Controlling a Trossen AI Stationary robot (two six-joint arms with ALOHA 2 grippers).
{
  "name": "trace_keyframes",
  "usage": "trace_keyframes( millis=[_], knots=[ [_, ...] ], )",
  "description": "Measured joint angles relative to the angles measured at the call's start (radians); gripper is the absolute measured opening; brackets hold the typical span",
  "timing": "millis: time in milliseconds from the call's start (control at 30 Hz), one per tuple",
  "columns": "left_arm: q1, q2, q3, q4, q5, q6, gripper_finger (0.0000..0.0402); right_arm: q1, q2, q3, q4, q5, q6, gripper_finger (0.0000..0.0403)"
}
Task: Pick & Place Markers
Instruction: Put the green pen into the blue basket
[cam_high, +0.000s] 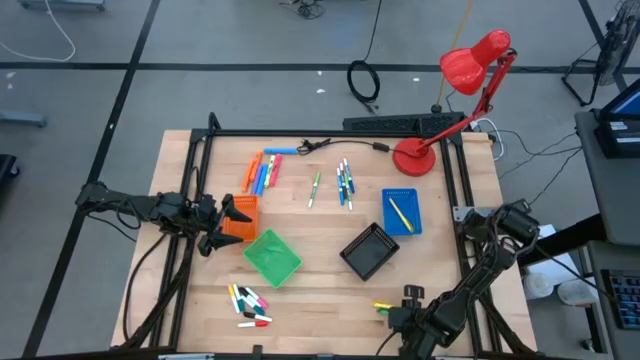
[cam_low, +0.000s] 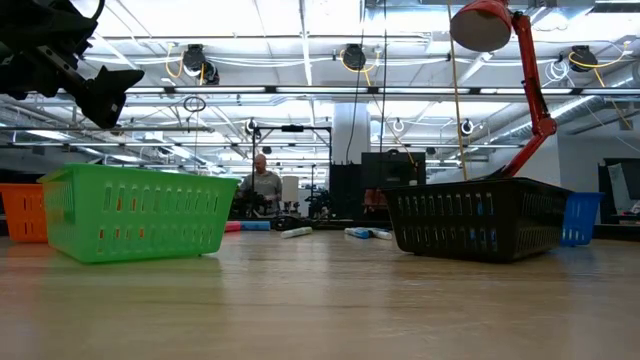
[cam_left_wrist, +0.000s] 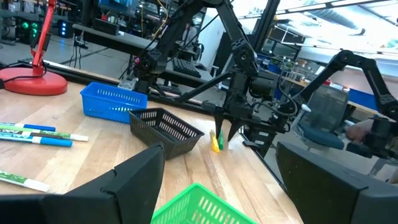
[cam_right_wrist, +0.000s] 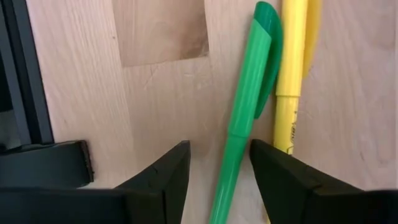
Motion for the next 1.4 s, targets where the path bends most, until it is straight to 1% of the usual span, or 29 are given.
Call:
trace_keyframes(
  millis=[233, 333, 500, 833, 967, 1067, 1233, 1400],
  knots=[
    [0.000, 0.000, 0.000, 0.000, 0.000, 0.000, 0.0310, 0.000, 0.000, -0.038, 0.034, 0.007, 0.035, 0.0158],
    [0.000, 0.000, 0.000, 0.000, 0.000, 0.000, 0.0310, 0.000, 0.001, -0.044, 0.031, 0.007, 0.038, 0.0149],
    [0.000, 0.000, 0.000, 0.000, 0.000, 0.000, 0.0310, 0.000, 0.003, -0.045, 0.015, 0.006, 0.052, 0.0118],
    [0.000, 0.000, 0.000, 0.000, 0.000, 0.000, 0.0310, 0.000, 0.004, -0.046, 0.004, 0.024, 0.053, 0.0042],
    [0.000, 0.000, 0.000, 0.000, 0.000, 0.000, 0.0310, 0.000, 0.005, -0.046, 0.000, 0.026, 0.052, 0.0021],
    [0.000, 0.000, 0.000, 0.000, 0.000, 0.000, 0.0310, 0.000, 0.005, -0.046, 0.000, 0.027, 0.052, 0.0019],
    [0.000, 0.000, 0.000, 0.000, 0.000, 0.000, 0.0310, 0.001, 0.005, -0.046, 0.002, 0.047, 0.053, 0.0031],
    [0.000, 0.000, 0.000, 0.000, 0.000, 0.000, 0.0310, 0.001, 0.005, -0.046, 0.002, 0.046, 0.052, 0.0025]
  ],
)
